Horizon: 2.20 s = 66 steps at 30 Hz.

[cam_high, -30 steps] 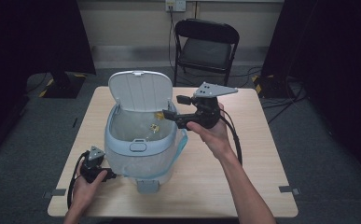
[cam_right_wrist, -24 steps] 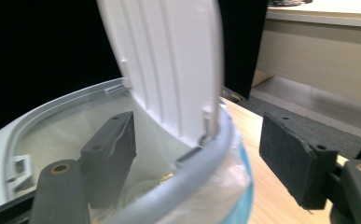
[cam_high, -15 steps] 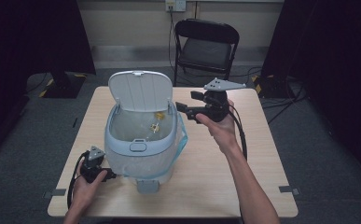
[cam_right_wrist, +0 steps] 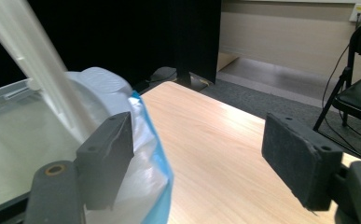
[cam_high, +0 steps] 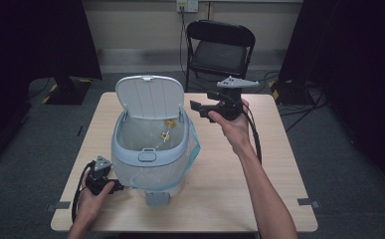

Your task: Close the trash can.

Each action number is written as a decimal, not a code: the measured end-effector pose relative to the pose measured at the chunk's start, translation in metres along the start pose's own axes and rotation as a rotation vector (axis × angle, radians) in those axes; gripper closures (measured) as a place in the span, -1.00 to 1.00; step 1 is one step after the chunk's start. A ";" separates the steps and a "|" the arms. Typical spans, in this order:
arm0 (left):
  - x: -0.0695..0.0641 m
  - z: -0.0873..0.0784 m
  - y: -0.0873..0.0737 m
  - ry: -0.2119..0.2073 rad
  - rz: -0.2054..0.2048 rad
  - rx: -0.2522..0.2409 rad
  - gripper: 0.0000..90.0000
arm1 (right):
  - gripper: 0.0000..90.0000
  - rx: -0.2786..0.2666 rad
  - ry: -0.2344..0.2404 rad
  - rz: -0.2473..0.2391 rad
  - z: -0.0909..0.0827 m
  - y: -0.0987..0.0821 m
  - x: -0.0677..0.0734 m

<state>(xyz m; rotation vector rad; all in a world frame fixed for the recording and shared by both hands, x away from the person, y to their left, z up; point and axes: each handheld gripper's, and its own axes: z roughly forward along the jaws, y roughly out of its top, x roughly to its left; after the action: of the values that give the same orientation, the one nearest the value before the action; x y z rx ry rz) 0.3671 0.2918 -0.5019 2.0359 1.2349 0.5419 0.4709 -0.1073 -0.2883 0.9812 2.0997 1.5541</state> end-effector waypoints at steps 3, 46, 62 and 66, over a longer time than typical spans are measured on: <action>0.000 0.000 0.000 0.000 0.000 0.000 -0.73 | -0.50 0.004 -0.002 0.004 0.007 0.003 -0.004; 0.000 0.000 0.000 -0.002 0.000 -0.001 -0.73 | -0.36 -0.030 0.142 -0.051 0.016 0.032 0.025; 0.000 0.000 0.000 -0.002 0.000 0.000 -0.73 | -0.33 -0.010 0.193 -0.068 0.012 0.022 0.034; 0.000 0.000 0.000 -0.001 0.000 0.000 -0.73 | -0.35 -0.013 0.196 -0.071 0.010 0.016 0.038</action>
<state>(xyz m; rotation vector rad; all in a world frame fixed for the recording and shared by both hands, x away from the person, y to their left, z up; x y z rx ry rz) 0.3671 0.2918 -0.5019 2.0357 1.2339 0.5406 0.4557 -0.0716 -0.2724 0.7683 2.2246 1.6859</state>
